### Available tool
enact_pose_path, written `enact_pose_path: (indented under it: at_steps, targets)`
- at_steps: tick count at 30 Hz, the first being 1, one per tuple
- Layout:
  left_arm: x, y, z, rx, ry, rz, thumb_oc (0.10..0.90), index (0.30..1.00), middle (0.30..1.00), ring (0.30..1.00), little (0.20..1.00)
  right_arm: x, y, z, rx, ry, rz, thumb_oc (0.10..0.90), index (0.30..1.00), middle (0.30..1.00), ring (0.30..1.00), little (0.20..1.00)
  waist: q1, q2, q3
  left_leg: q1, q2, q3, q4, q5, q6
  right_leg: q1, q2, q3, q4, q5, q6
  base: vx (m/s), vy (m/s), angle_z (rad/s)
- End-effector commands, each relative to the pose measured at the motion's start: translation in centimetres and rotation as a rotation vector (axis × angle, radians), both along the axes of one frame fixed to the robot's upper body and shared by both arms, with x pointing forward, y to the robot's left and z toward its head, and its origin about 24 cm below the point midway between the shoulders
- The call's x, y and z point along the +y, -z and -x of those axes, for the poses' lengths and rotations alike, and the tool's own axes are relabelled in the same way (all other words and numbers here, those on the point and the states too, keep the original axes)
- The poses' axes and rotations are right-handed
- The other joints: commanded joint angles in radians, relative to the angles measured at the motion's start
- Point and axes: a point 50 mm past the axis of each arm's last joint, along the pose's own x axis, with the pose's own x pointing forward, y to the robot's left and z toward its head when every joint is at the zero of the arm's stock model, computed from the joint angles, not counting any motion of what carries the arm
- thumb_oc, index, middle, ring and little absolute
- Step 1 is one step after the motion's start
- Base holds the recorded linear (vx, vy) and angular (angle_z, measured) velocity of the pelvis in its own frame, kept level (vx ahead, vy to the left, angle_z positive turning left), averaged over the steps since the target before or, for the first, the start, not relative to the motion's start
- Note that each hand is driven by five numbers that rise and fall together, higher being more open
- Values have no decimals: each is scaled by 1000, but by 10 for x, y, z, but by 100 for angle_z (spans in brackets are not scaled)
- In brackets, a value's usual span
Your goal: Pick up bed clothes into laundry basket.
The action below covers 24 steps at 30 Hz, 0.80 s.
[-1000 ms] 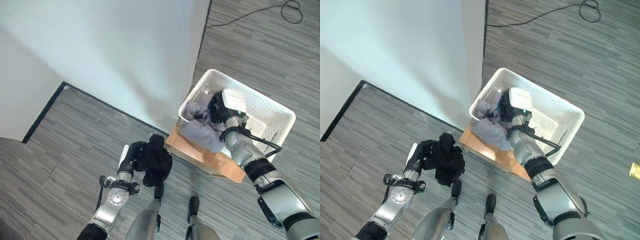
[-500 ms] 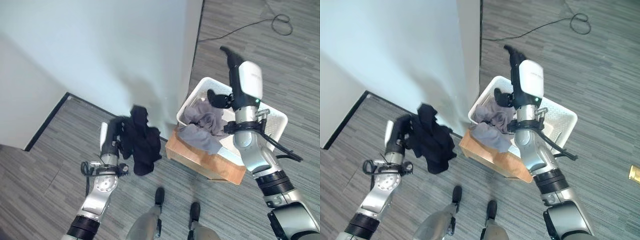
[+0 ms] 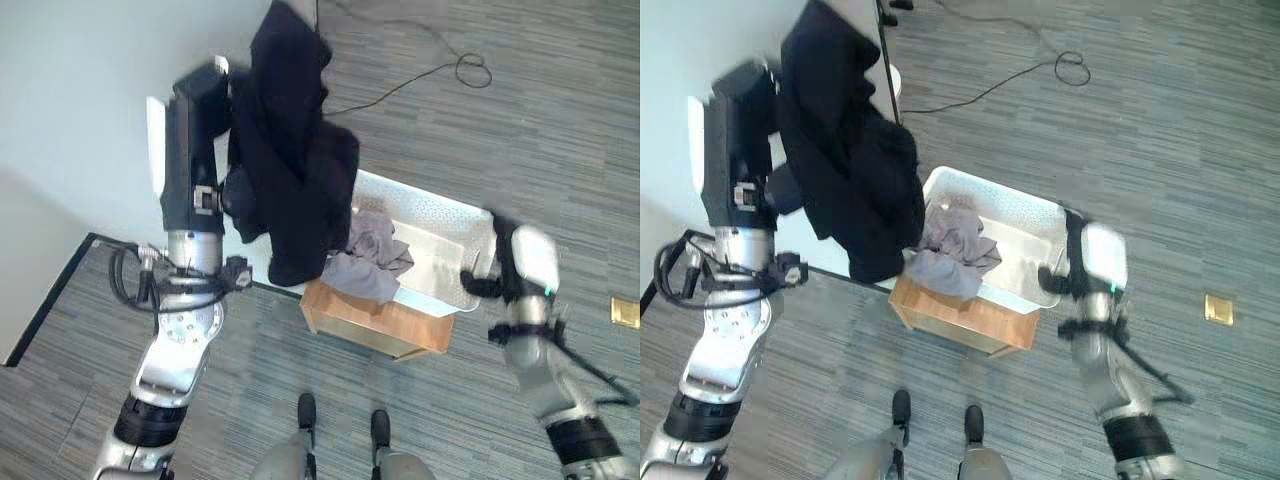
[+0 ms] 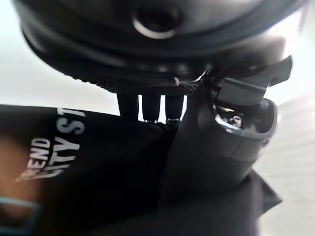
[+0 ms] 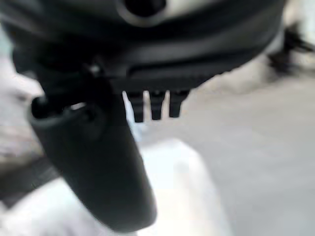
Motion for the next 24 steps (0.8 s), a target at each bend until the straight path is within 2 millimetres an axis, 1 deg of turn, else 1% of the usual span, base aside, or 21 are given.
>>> enact_pose_path:
  at_steps: [1, 2, 3, 4, 5, 6, 7, 9, 10, 12, 14, 15, 16, 17, 18, 19, 20, 21, 22, 24]
  targets:
    - [-30, -45, 3, -209, 173, 17, 400, 300, 300, 300, 300, 7, 31, 22, 113, -73, -144, 800, 900, 900, 900, 900, -29, 7, -192, 106, 95, 85, 2, -155, -64, 38, -46, -27, 5, -104, 63, -6, -32, -5]
    - [-30, -46, 2, -212, 174, 15, 400, 300, 300, 300, 300, 7, 31, 21, 110, -73, -147, 800, 900, 900, 900, 900, -27, 5, -188, 101, 96, 86, 2, -145, -64, 32, -46, -26, 5, -95, 61, 6, -37, -20]
    - [-34, -51, -3, -202, 186, 3, 400, 300, 300, 300, 300, 6, 52, 36, 215, -60, -155, 800, 900, 900, 900, 900, -38, 7, -188, 104, 99, 94, 2, -144, -65, 31, -44, -20, 5, -94, 62, 10, -25, -30]
    - [-41, -62, -9, -203, 208, -19, 400, 300, 300, 300, 300, 2, 88, 66, 405, -20, -168, 800, 900, 900, 900, 900, -59, 13, -189, 113, 104, 108, 2, -153, -71, 31, -40, -6, 5, -98, 67, 40, -35, -31]
    - [-44, -68, -13, -197, 206, -36, 400, 300, 300, 300, 300, 1, 109, 90, 505, 32, -227, 800, 900, 900, 900, 900, -72, 14, -190, 117, 107, 116, 2, -152, -73, 28, -37, 3, 5, -96, 68, 37, -24, -24]
    - [-44, -68, -14, -197, 208, -37, 400, 300, 300, 300, 300, 2, 109, 90, 504, 32, -229, 800, 900, 900, 900, 900, -71, 13, -189, 118, 107, 116, 2, -153, -73, 30, -37, 3, 5, -97, 68, -1, -24, -37]
    - [-48, -70, -22, -165, 215, -38, 400, 300, 300, 300, 300, 0, 126, 114, 604, 74, -250, 800, 900, 900, 900, 900, -84, 14, -188, 121, 110, 124, 2, -152, -76, 30, -35, 10, 5, -97, 68, -2, -13, -38]
    - [-52, -73, -29, -151, 197, -49, 400, 300, 300, 300, 300, -1, 139, 134, 683, 118, -273, 800, 900, 900, 900, 900, -94, 15, -185, 123, 111, 128, 2, -151, -77, 29, -33, 14, 5, -96, 69, -7, -6, -20]
    - [-54, -74, -32, -151, 170, -65, 400, 300, 300, 300, 300, 0, 143, 139, 706, 128, -284, 800, 900, 900, 900, 900, -99, 15, -186, 124, 112, 129, 2, -152, -78, 29, -32, 16, 5, -96, 69, -1, 1, -7]
    - [-56, -74, -35, -148, 152, -86, 400, 300, 300, 300, 300, -1, 145, 142, 712, 139, -292, 800, 900, 900, 900, 900, -101, 14, -185, 125, 112, 129, 2, -153, -78, 30, -32, 16, 5, -96, 69, 9, 1, -3]
    - [-58, -75, -49, -129, 48, -153, 400, 300, 300, 300, 300, 2, 146, 143, 712, 139, -312, 800, 900, 900, 900, 900, -111, 13, -187, 128, 112, 133, 2, -155, -79, 30, -31, 20, 5, -95, 70, 20, 13, -5]
    - [-59, -76, -66, -101, -65, -210, 400, 300, 300, 300, 300, 1, 144, 138, 691, 131, -312, 800, 900, 900, 900, 900, -120, 12, -187, 132, 114, 140, 2, -156, -81, 29, -30, 27, 5, -92, 71, 17, 17, -4]
    - [-60, -77, -66, -104, -65, -211, 400, 300, 300, 300, 300, 1, 144, 137, 689, 131, -313, 800, 900, 900, 900, 900, -119, 11, -185, 133, 114, 140, 2, -156, -81, 29, -29, 27, 5, -92, 71, 13, 18, -5]
    - [-59, -79, -75, -93, -125, -244, 400, 300, 300, 300, 300, 1, 142, 133, 673, 126, -312, 800, 900, 900, 900, 900, -124, 10, -185, 134, 115, 144, 2, -156, -82, 28, -29, 30, 5, -91, 72, 8, 14, -15]
    - [-54, -84, -85, -98, -244, -325, 400, 300, 300, 300, 300, 1, 136, 121, 633, 106, -300, 800, 900, 900, 900, 900, -131, 8, -187, 134, 116, 151, 2, -157, -83, 24, -27, 36, 5, -88, 75, 12, 21, -22]
    - [-50, -83, -91, -88, -307, -363, 400, 300, 300, 300, 300, 2, 134, 116, 613, 100, -301, 800, 900, 900, 900, 900, -133, 6, -186, 135, 116, 154, 2, -158, -84, 22, -26, 37, 5, -86, 77, 9, 15, -29]
    - [-51, -84, -91, -90, -308, -363, 400, 300, 300, 300, 300, 2, 134, 116, 612, 100, -302, 800, 900, 900, 900, 900, -133, 5, -185, 135, 116, 155, 2, -158, -84, 22, -26, 37, 5, -86, 77, 11, 11, -28]
    - [-48, -84, -95, -88, -351, -394, 400, 300, 300, 300, 300, 3, 131, 112, 590, 93, -308, 800, 900, 900, 900, 900, -137, 4, -186, 135, 117, 158, 2, -158, -84, 20, -26, 37, 5, -84, 78, 12, 14, -20]
    - [-43, -81, -103, -64, -411, -430, 400, 300, 300, 300, 300, 5, 129, 109, 571, 84, -314, 800, 900, 900, 900, 900, -144, 0, -185, 135, 118, 162, 2, -160, -85, 18, -26, 40, 5, -82, 79, 18, 17, -11]
    - [-42, -78, -106, -53, -424, -441, 400, 300, 300, 300, 300, 6, 128, 109, 566, 78, -313, 800, 900, 900, 900, 900, -148, -2, -185, 136, 118, 165, 2, -160, -85, 17, -25, 42, 5, -81, 80, 0, 0, 0]
